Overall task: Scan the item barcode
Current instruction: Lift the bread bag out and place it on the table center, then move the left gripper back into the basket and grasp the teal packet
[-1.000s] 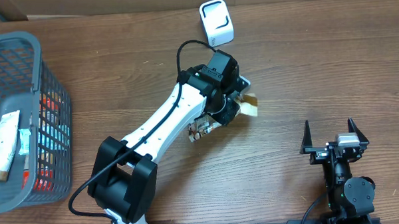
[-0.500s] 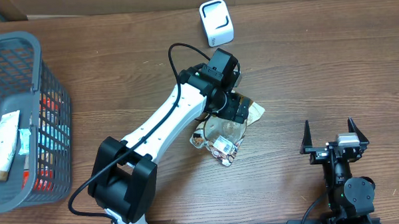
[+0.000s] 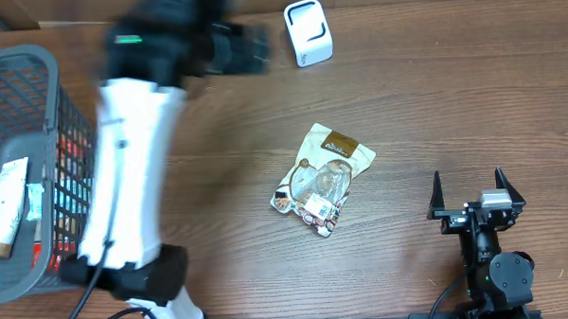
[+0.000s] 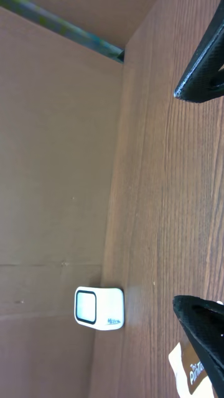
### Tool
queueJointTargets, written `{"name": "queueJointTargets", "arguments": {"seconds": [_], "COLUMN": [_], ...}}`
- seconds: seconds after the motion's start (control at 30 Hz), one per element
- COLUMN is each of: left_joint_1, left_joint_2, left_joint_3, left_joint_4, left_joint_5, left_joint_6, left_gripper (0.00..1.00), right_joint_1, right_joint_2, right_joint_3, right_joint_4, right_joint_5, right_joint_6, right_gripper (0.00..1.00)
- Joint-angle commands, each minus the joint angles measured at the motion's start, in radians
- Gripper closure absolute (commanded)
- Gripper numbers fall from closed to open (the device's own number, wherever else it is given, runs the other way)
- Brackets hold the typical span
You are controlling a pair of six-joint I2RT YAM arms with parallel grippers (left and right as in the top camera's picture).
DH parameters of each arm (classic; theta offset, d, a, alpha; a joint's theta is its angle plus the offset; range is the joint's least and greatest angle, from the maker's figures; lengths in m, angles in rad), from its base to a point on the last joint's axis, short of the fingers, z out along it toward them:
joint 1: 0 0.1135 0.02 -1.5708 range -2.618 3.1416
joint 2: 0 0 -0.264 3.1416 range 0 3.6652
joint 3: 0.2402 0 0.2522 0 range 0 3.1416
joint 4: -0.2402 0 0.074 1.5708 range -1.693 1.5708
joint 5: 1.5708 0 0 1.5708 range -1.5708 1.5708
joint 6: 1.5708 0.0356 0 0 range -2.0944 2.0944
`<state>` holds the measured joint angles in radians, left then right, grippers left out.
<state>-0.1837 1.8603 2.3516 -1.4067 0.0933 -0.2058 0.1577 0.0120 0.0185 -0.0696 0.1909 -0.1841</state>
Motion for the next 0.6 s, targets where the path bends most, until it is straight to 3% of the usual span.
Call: {"name": "queueJointTargets", "arguments": {"seconds": [0.0,0.3,0.57], "left_joint_1": [0.200,0.706,0.870], "left_joint_2": [-0.032,-0.032,-0.032], "left_joint_3": [0.134,0.080,-0.076], "left_joint_4": [-0.095,-0.171,-0.129], "left_joint_5": [-0.035,-0.075,-0.113], "left_joint_6": [0.017,-0.122,-0.234], "left_gripper": [0.00,0.00,0.00], "right_joint_1": [0.004,0.004,0.004], "right_joint_2": [-0.009,-0.009,-0.009], "right_joint_3": [-0.010,-0.010,-0.010], "right_joint_4": [0.005,0.005,0.005], "right_joint_5": [0.010,0.010,0.010], "right_joint_6": [-0.001,0.000,-0.001], "right_gripper": [0.00,0.00,0.00]}}
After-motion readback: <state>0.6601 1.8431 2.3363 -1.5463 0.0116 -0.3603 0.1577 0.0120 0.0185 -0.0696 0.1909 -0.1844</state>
